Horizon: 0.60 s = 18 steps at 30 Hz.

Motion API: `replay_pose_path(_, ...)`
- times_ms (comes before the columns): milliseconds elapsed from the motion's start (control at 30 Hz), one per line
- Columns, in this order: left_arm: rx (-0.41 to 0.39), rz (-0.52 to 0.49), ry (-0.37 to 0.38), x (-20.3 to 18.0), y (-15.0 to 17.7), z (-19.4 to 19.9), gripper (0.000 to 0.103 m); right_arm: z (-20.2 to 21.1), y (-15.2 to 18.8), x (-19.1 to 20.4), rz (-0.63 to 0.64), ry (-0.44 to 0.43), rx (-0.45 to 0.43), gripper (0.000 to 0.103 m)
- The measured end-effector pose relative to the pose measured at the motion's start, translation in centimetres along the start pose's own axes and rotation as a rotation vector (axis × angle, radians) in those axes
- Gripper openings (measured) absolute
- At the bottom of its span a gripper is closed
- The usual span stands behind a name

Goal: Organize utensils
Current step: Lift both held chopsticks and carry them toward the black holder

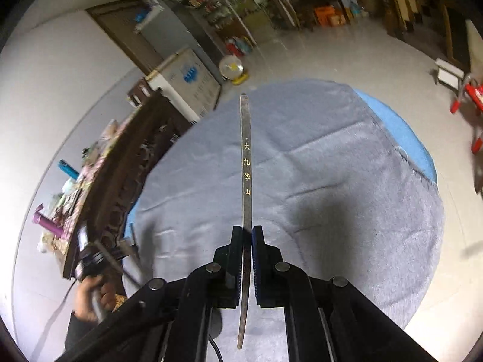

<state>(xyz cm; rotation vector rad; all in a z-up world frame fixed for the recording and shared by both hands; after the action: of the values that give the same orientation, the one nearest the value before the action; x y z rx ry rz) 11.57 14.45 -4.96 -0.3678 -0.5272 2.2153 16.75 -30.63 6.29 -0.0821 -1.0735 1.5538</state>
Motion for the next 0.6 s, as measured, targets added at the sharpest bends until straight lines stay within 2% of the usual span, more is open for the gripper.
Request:
replay_pose_path(133,0.100,0.091,0.005,2.4,-1.2,-2.6,0.005,1.5,-0.2,2.0,0.036,-0.036,-0.002,0.007)
replay_pose_path(200,0.094,0.071,-0.046,3.3,-1.9,-3.2,0.005,2.0,-0.3,2.9,0.051,-0.055,-0.001,0.007)
replay_pose_path(333,0.088,0.084,-0.079,4.9,-2.2,-3.7,0.005,3.0,-0.7,4.8,0.097,-0.070,-0.008,0.007)
replay_pose_path(400,0.059,0.077,-0.062,4.9,-2.0,-2.9,0.005,3.9,-0.9,5.7,0.120,-0.074,-0.021,0.007)
replay_pose_path(533,-0.085,0.036,0.050,2.8,-0.5,2.2,0.005,5.5,-0.9,6.2,0.108,-0.095,-0.072,0.007)
replay_pose_path(600,-0.155,0.056,0.128,1.8,0.4,5.5,0.005,6.3,-0.9,6.5,0.107,-0.103,-0.104,0.007)
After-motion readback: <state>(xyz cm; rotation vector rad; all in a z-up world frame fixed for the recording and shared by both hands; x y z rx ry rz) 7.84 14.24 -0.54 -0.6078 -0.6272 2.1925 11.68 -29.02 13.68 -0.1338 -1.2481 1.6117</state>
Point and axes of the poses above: each gripper's, at about its wrist camera, not at the fingertips, and z roughly against the way its jaws point, x to its left, y to its underside, the point moved 3 cm from there along -z, roughly the way its jaws point, and after that the axes turned 11 degrees about -x, right-handed, at the moved point
